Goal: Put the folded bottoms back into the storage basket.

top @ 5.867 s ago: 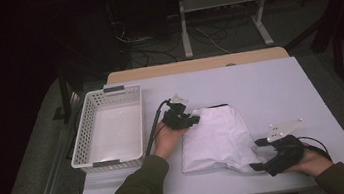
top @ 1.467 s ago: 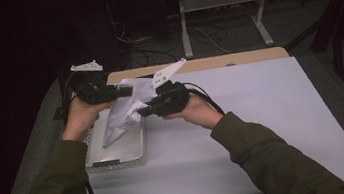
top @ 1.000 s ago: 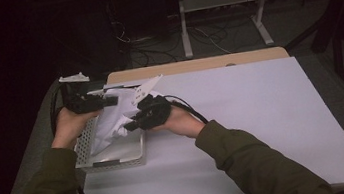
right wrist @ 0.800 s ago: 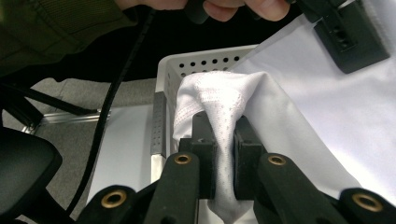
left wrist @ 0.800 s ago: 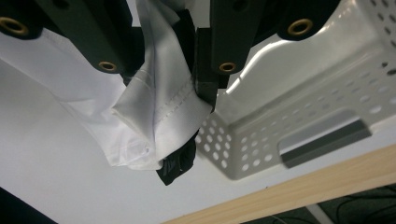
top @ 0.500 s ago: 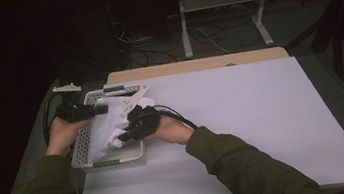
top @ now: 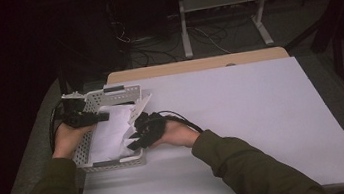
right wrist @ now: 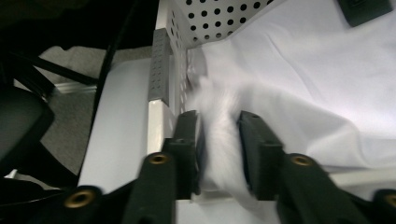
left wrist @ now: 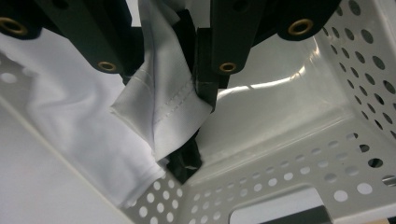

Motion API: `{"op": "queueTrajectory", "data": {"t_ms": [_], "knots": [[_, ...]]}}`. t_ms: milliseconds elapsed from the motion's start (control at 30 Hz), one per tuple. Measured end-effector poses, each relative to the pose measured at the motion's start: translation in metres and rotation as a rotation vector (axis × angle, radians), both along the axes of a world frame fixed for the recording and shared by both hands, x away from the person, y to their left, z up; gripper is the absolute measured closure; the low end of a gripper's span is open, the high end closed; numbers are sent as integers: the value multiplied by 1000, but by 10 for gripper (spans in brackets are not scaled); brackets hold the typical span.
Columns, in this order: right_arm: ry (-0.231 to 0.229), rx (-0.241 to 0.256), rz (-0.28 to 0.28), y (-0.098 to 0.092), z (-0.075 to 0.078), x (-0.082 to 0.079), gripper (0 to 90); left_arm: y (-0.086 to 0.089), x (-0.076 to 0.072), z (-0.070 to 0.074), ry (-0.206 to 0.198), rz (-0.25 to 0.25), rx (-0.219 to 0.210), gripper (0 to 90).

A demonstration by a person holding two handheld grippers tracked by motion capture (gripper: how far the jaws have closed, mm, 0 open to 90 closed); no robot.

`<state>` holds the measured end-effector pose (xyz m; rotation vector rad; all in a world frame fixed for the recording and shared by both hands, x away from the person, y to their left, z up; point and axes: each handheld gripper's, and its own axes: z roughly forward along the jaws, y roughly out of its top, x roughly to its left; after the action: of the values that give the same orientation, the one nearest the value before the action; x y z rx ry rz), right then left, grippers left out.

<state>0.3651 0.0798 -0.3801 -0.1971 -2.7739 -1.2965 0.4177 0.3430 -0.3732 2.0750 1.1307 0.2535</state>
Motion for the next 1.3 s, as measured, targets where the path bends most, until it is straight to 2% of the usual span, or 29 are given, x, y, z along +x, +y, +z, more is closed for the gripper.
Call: {"op": "queueTrajectory", "data": {"t_ms": [200, 400, 467, 533, 600, 667, 767, 900, 967, 1167, 1300], "knots": [[19, 48, -45, -19, 6, 6, 565, -3, 6, -4, 5, 11, 13, 734], [17, 68, -98, -38, 9, 13, 527, -4, 16, -8, 7, 76, 51, 700], [17, 78, -111, -44, 9, 15, 517, -3, 19, -8, 5, 122, 59, 656], [20, 87, -122, -50, 9, 17, 509, -1, 20, -7, -20, 159, 56, 571], [19, 89, -136, -55, 9, 19, 501, 1, 20, -5, -24, 197, 50, 491], [21, 100, -147, -61, 10, 21, 496, 5, 18, -3, -39, 223, 37, 431], [17, 104, -159, -67, 12, 23, 482, 9, 14, 2, -71, 235, 9, 354], [5, 105, -173, -75, 13, 24, 462, 8, 8, 9, -98, 230, -16, 263], [2, 108, -182, -79, 14, 24, 452, 6, 6, 10, -94, 221, -29, 235], [-17, 102, -212, -91, 13, 25, 392, -6, -4, 16, -95, 159, -42, 193], [-34, 97, -252, -101, 9, 26, 338, -18, -12, 22, -106, 120, -58, 159]]}}
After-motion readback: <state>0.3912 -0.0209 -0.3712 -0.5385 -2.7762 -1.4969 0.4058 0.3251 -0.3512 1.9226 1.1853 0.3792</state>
